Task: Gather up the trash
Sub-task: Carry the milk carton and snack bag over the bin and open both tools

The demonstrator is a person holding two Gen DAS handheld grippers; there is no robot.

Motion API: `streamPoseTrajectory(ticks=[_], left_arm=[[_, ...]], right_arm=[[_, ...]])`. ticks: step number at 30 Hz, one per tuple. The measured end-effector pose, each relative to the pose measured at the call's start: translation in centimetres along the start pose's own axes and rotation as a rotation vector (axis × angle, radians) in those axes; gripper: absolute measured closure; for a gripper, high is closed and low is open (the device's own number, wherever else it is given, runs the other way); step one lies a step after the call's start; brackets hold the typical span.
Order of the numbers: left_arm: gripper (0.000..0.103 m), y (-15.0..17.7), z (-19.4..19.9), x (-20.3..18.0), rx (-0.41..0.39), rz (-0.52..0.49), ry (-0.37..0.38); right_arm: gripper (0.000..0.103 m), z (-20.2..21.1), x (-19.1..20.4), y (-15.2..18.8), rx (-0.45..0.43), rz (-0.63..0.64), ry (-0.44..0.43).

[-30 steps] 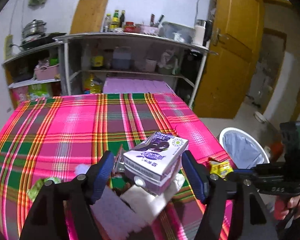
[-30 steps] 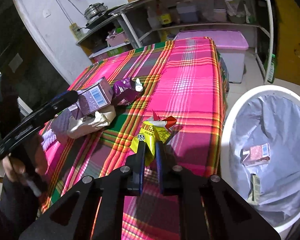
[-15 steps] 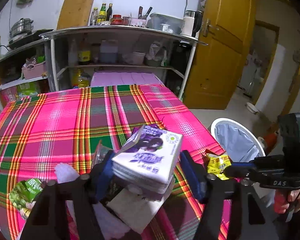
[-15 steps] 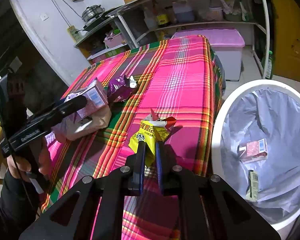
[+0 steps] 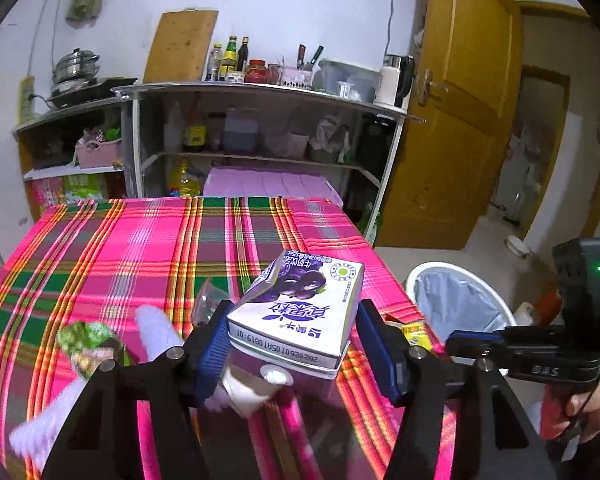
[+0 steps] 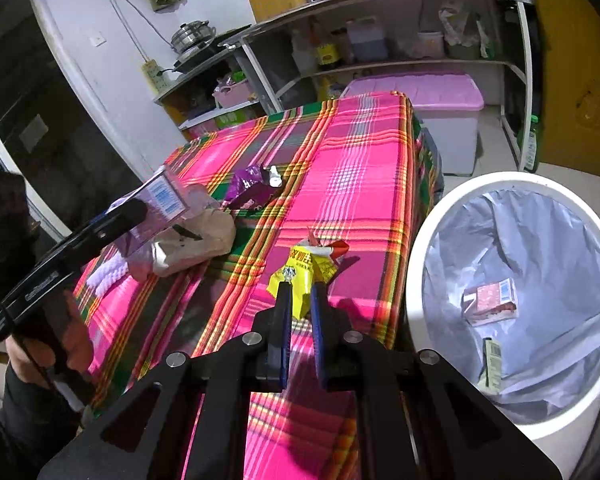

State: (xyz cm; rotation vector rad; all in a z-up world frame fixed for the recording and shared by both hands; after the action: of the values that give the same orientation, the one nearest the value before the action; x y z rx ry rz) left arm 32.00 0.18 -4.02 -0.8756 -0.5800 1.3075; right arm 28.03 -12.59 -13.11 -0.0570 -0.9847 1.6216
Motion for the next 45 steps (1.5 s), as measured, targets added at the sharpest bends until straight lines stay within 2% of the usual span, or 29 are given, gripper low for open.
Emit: streamPoseTrajectory(ticks=[4,5,6,8,15,16,17,23,32,45], left_arm=[[0.041,0.4,2.0,-0.2,-0.014,0.022,0.005],[0.041,0.5,2.3,-0.3,-0.017,0.023,0.005],[0.041,0.6,2.7,-0.3,-0.019,0.024,0.006],[0.041,0.7,3.1,-0.3,-0.019,0.027,0.008],[0.041,1.0,3.5,-0.3,-0.017,0.033,0.006],[0.041,1.1,3.4,-0.2,-0.015,0.033,0.005],[0.041,1.2,3.4,-0.2,-0.013,0.034,0.003],[0.041,1.3,3.1,-0.1,-0.006,0.035,0.0],[0.041,1.5,3.9,-1.6,-0.021,0.016,-0.024],[0.041,2.7,4.8,-7.2,-0.015,-0.004,-0.012]], right_arm=[[0.091,0.1,-0.5,-0.4,-0.027,0.012,0.031],[0.081,0.0,-0.7,-0.6,-0.029,0.012,0.029],[0.061,-0.3,-0.6,-0.7,-0.027,0.011,0.02],[0.044,-1.1,-0.7,-0.9,-0.015,0.005,0.011],[0.045,-4.6,-1.1,-1.1,0.059,0.018,0.033],[0.049,-4.9,-1.0,-1.1,0.062,0.027,0.034],[0.061,-5.2,-0.9,-1.1,0.068,0.04,0.041],[0.066,-5.0,-0.9,-0.9,0.058,0.05,0.041],[0.066,-0.1,-0.3,-0.5,-0.008,0.044,0.037],[0.066,7.6,-0.8,0.6,-0.114,0.051,0.08]])
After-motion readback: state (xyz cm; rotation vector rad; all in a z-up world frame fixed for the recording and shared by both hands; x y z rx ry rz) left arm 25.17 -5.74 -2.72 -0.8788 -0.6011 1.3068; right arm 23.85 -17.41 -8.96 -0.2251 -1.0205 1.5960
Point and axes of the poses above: each gripper's, at about its wrist camera, not at the fingertips, and z roughly against the way its jaws point, x to its left, y to its underside, the point moved 10 cm from there along -z, roughly the way its jaws point, and after that the axes turned 7 degrees about -y, right-handed, at the moved point
